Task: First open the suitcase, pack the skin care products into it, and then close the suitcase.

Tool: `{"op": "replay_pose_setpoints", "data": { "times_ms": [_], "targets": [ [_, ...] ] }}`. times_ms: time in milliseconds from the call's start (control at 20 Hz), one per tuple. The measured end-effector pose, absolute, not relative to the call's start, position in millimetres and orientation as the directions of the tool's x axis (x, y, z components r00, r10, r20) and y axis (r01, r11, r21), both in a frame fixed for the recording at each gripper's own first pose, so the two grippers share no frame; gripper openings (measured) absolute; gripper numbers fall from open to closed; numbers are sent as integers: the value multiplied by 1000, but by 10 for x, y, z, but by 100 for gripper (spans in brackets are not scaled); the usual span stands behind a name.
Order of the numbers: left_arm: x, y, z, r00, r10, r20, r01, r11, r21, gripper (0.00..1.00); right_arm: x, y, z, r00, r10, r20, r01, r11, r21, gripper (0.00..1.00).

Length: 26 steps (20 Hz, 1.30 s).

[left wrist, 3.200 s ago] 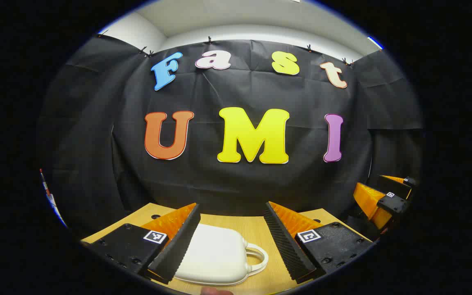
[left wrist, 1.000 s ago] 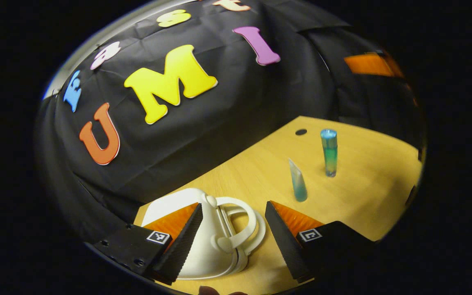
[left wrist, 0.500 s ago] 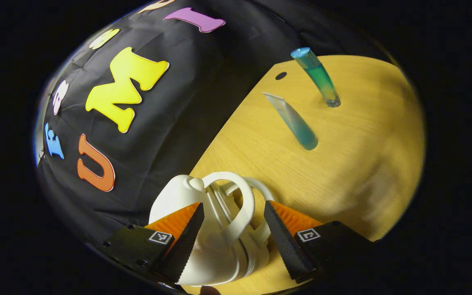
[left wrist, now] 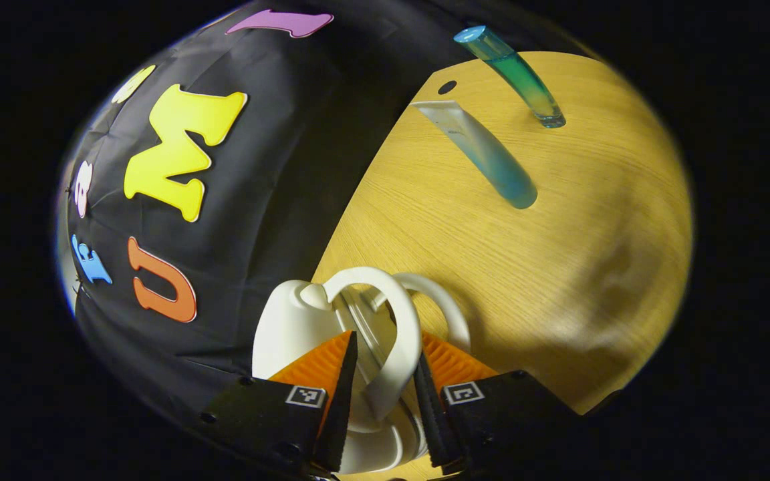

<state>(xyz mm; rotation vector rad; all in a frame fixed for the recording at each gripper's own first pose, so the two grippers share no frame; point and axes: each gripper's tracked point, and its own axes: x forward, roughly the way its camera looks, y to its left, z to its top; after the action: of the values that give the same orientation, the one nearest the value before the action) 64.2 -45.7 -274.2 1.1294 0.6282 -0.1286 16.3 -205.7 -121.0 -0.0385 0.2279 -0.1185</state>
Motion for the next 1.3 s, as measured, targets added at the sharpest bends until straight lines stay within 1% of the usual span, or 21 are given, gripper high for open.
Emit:
{"op": "replay_pose_setpoints", "data": {
  "times_ms": [50,100,150,250,300,400,500,650,900,1050,1150,1300],
  "targets": [
    [635,-446,-2774,816,216,-536,409,440,800,47,139,-2076,-1198,967,-130,-219,122,991,-52,81],
    [625,-478,-2759,814,214,-541,415,438,797,36,120,-2088,-1185,967,-138,-214,130,990,-53,81],
    [631,-486,-2748,815,207,-542,419,436,797,34,96,-2104,-1187,966,-151,-212,141,988,-59,81],
    [649,-534,-2673,830,189,-525,410,433,803,26,26,-2058,-1121,967,-159,-197,147,986,-73,81],
    [667,-541,-2630,836,185,-517,405,430,807,17,5,-2026,-1084,969,-160,-187,148,986,-77,80],
    [683,-543,-2550,843,163,-512,396,454,798,9,-31,-1946,-1025,972,-160,-172,148,986,-79,80],
    [672,-521,-2365,854,142,-500,380,487,787,6,-58,-1856,-972,974,-161,-161,151,986,-72,80],
    [651,-473,-1953,894,92,-439,331,525,784,4,-76,-1693,-882,977,-156,-143,148,987,-67,80],
    [696,-67,-1155,937,35,-347,237,667,707,4,-43,-1308,-703,986,-125,-111,118,991,-65,81],
    [727,396,-735,958,11,-285,179,755,631,4,-26,-1030,-628,991,-94,-100,87,994,-68,81],
    [774,842,-551,968,27,-249,125,810,573,3,-22,-862,-580,992,-75,-99,69,996,-61,81],
    [789,1560,-406,979,72,-190,37,855,517,3,-11,-640,-512,993,-54,-102,47,997,-68,81]
  ]
}}
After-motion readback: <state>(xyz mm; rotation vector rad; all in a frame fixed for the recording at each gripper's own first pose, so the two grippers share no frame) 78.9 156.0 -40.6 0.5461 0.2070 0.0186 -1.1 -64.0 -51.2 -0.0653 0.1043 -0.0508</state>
